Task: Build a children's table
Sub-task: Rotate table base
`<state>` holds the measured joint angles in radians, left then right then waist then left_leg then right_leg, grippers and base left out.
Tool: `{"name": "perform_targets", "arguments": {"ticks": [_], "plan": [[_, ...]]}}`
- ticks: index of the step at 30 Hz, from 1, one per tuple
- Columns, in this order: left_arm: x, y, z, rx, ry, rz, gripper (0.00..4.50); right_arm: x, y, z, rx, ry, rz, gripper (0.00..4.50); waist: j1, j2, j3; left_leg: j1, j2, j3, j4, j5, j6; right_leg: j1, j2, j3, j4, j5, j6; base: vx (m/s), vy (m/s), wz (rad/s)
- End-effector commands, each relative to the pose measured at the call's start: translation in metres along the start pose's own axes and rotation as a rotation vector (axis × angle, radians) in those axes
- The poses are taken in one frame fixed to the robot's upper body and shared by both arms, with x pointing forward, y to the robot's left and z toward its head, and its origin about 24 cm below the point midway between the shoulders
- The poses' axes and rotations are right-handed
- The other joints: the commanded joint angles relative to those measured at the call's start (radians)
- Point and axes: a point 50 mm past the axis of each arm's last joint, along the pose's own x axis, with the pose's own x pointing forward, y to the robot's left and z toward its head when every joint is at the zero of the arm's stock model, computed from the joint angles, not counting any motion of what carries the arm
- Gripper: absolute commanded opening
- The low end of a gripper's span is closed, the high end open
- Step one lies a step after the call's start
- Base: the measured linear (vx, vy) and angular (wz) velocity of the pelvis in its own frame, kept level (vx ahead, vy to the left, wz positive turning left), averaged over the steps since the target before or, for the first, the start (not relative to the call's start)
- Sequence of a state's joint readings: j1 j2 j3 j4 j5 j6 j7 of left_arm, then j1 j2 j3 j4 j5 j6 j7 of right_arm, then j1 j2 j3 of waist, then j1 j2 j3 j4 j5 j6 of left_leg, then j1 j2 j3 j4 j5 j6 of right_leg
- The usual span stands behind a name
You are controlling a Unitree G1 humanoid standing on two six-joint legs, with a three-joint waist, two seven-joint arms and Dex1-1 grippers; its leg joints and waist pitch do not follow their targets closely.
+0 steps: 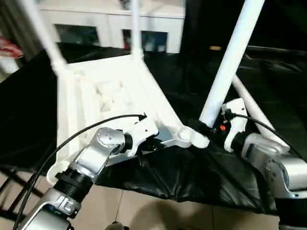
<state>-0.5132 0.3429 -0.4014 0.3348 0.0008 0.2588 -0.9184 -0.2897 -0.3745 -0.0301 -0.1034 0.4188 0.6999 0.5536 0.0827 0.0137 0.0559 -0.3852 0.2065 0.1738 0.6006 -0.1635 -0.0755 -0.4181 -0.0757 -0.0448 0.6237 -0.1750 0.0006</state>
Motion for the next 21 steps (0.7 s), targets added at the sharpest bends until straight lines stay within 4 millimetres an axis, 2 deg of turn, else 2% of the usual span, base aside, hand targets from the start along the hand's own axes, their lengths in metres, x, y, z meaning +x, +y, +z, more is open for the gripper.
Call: {"name": "perform_targets", "arguments": {"ticks": [1, 2, 3, 6, 7, 9, 14, 17, 19, 21], "plan": [[-0.003, 0.006, 0.009, 0.050, -0.049, 0.020, 0.00, 0.000, -0.002, 0.005, -0.022, -0.013, -0.006, 1.91, 0.006, -0.010, -0.073, 0.015, 0.010, 0.002, -0.068, -0.209, -0.001, 0.053, -0.047, 0.034, -0.082, -0.232, -0.154, 0.000, 0.000, 0.00], [-0.004, 0.007, 0.009, 0.038, -0.052, 0.011, 0.44, 0.000, -0.002, 0.005, -0.023, -0.012, -0.006, 1.91, 0.008, -0.011, -0.072, 0.014, 0.009, 0.002, -0.068, -0.209, -0.002, 0.052, -0.047, 0.034, -0.083, -0.237, -0.152, 0.000, 0.000, 0.00], [-0.005, 0.008, 0.007, 0.017, -0.055, -0.006, 0.55, 0.000, -0.002, 0.005, -0.024, -0.011, -0.005, 1.91, 0.009, -0.013, -0.072, 0.015, 0.010, 0.002, -0.070, -0.211, -0.005, 0.053, -0.048, 0.034, -0.082, -0.246, -0.150, 0.000, 0.000, 0.00], [-0.006, 0.009, 0.005, 0.024, -0.054, -0.005, 0.62, 0.001, -0.002, 0.005, -0.024, -0.010, -0.004, 1.91, 0.010, -0.013, -0.070, 0.014, 0.010, 0.000, -0.071, -0.227, -0.012, 0.052, -0.049, 0.033, -0.086, -0.279, -0.140, 0.000, 0.000, 0.00], [-0.006, 0.011, 0.003, 0.027, -0.046, -0.008, 0.76, 0.001, -0.002, 0.005, -0.024, -0.009, -0.001, 1.91, 0.009, -0.017, -0.071, 0.013, 0.009, 0.001, -0.071, -0.225, -0.011, 0.053, -0.049, 0.033, -0.085, -0.278, -0.136, 0.000, 0.000, 0.00], [-0.007, 0.012, 0.000, 0.028, -0.035, -0.023, 0.76, 0.003, -0.002, 0.006, -0.026, -0.009, 0.005, 1.91, 0.010, -0.015, -0.070, 0.015, 0.008, 0.001, -0.071, -0.229, -0.012, 0.050, -0.049, 0.034, -0.087, -0.288, -0.131, 0.000, 0.000, 0.00], [-0.007, 0.016, -0.005, 0.034, -0.002, -0.052, 0.85, 0.008, -0.001, 0.008, -0.042, -0.010, 0.029, 1.91, 0.010, -0.014, -0.072, 0.015, 0.009, 0.001, -0.071, -0.218, -0.013, 0.053, -0.050, 0.034, -0.081, -0.248, -0.149, 0.000, 0.000, 0.00], [-0.007, 0.016, -0.009, 0.034, 0.016, -0.060, 0.42, 0.012, 0.000, 0.011, -0.051, -0.018, 0.045, 1.91, 0.009, -0.015, -0.072, 0.014, 0.009, 0.001, -0.071, -0.216, -0.013, 0.054, -0.051, 0.034, -0.081, -0.243, -0.153, 0.000, 0.000, 0.00], [-0.007, 0.016, -0.010, 0.029, 0.022, -0.062, 0.43, 0.013, 0.001, 0.012, -0.055, -0.023, 0.051, 1.91, 0.008, -0.015, -0.072, 0.014, 0.009, 0.001, -0.071, -0.217, -0.013, 0.054, -0.051, 0.033, -0.081, -0.252, -0.154, 0.000, 0.000, 0.00], [-0.006, 0.017, -0.010, 0.032, 0.018, -0.063, 0.20, 0.016, 0.001, 0.014, -0.056, -0.031, 0.063, 1.91, 0.009, -0.016, -0.071, 0.015, 0.009, 0.002, -0.070, -0.226, -0.012, 0.052, -0.052, 0.034, -0.084, -0.268, -0.150, 0.000, 0.000, 0.00]]}}
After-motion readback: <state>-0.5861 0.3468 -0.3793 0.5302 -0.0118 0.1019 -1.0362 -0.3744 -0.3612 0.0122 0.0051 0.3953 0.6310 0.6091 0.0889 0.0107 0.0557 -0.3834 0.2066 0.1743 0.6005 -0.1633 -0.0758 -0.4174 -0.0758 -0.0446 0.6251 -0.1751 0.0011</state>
